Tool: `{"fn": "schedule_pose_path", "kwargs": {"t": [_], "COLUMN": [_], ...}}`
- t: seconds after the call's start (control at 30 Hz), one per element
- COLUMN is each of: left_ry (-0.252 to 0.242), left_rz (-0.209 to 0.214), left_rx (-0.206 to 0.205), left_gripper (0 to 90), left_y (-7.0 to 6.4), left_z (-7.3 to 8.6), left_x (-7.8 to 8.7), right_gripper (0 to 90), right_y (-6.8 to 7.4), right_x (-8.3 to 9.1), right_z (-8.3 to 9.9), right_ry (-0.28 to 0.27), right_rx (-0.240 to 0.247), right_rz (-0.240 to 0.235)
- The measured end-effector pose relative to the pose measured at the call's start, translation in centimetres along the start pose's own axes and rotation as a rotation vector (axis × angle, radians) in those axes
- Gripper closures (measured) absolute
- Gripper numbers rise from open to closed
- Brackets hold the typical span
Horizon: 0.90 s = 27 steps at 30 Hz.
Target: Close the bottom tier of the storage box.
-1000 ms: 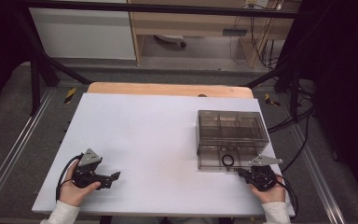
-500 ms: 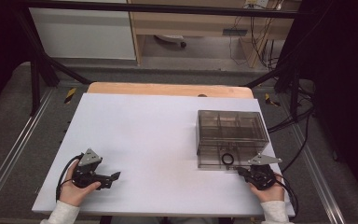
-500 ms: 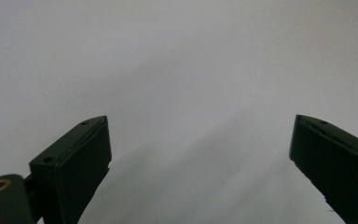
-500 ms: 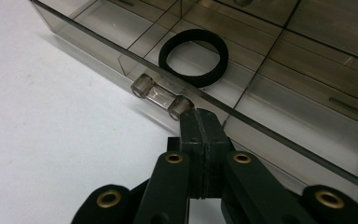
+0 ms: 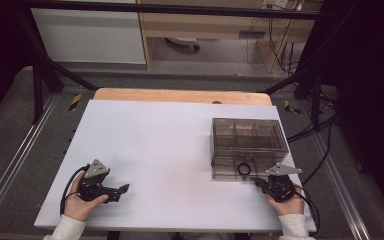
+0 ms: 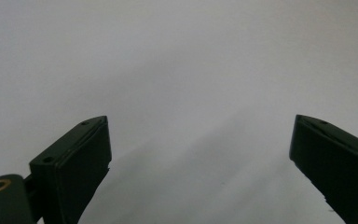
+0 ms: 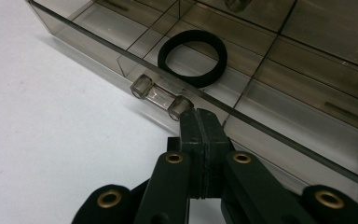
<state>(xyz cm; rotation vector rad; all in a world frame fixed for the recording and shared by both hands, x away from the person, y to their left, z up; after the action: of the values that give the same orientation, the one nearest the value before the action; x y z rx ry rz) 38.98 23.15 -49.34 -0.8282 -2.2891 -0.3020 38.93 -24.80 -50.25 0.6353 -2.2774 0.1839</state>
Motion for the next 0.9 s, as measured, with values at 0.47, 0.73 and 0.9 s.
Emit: {"fn": "schedule_pose_path", "kwargs": {"t": [0.47,0.73,0.9], "left_ry": [-0.002,-0.001,0.0], "left_rz": [-0.001,0.0,0.0], "left_rx": [-0.001,-0.001,-0.001], "left_gripper": [5.5,5.5,5.5], "left_y": [0.05,0.02,-0.01], "left_z": [-0.02,-0.01,-0.01], "left_x": [0.05,0.03,0.0], "right_gripper": [90.0,90.0,90.0], "right_y": [-0.38,-0.44,-0.54], "right_x": [-0.31,-0.44,-0.55], "right_z": [-0.28,-0.37,-0.47], "right_ry": [-0.011,-0.013,-0.017], "right_rx": [-0.006,-0.009,-0.01], "right_rz": [0.012,0.012,0.014]}}
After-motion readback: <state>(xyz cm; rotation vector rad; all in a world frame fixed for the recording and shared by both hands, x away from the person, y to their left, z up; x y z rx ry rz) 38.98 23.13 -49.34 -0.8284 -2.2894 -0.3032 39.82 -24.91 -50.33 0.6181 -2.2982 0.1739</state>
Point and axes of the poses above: each handheld gripper's, and its own axes: x roughly backward along the jaws, z roughly out of its underside, y roughly to its left, the point moved 8 cm from there along -x, roughly forward along the jaws, and after that the axes turned 3 degrees about -x, right-handed, at the moved point
